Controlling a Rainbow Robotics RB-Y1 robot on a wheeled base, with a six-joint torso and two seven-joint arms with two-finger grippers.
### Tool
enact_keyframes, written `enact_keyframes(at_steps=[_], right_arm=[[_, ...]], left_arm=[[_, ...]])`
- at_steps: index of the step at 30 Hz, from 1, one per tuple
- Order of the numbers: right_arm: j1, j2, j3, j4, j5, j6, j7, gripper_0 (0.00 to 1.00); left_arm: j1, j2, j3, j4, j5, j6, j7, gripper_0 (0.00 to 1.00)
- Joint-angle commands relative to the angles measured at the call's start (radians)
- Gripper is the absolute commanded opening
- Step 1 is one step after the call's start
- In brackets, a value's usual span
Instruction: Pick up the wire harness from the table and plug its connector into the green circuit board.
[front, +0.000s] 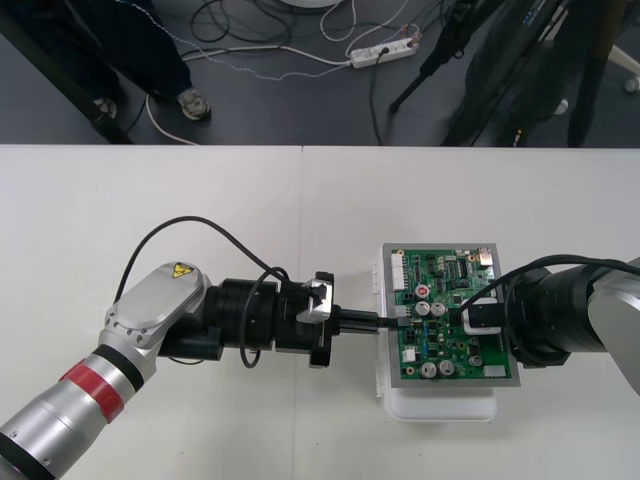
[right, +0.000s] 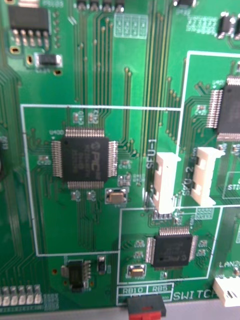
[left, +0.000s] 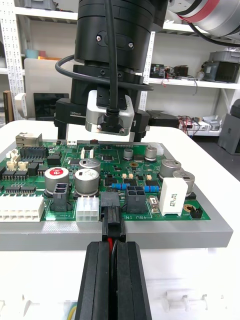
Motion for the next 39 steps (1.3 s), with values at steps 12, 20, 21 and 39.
enact_keyframes(at_steps=[12, 20, 21, 39], right_arm=[[-0.008, 0.017, 0.016, -0.036, 0.0, -0.006, -0.053, 1.0], [-0.008, 0.016, 0.016, -0.036, -0.001, -0.006, -0.054, 1.0], [-0.008, 0.017, 0.016, -0.036, -0.001, -0.006, -0.054, 1.0], [-0.008, 0.017, 0.016, -0.036, -0.001, -0.006, -0.054, 1.0]], left_arm=[[-0.018, -0.039, -0.009, -0.051, -0.004, 0.04, 0.008, 0.0], [-0.018, -0.044, -0.009, -0.049, -0.004, 0.051, 0.004, 0.0], [-0.019, -0.044, -0.009, -0.051, -0.003, 0.049, 0.002, 0.0], [-0.021, -0.064, -0.009, -0.049, -0.016, 0.051, -0.004, 0.0]])
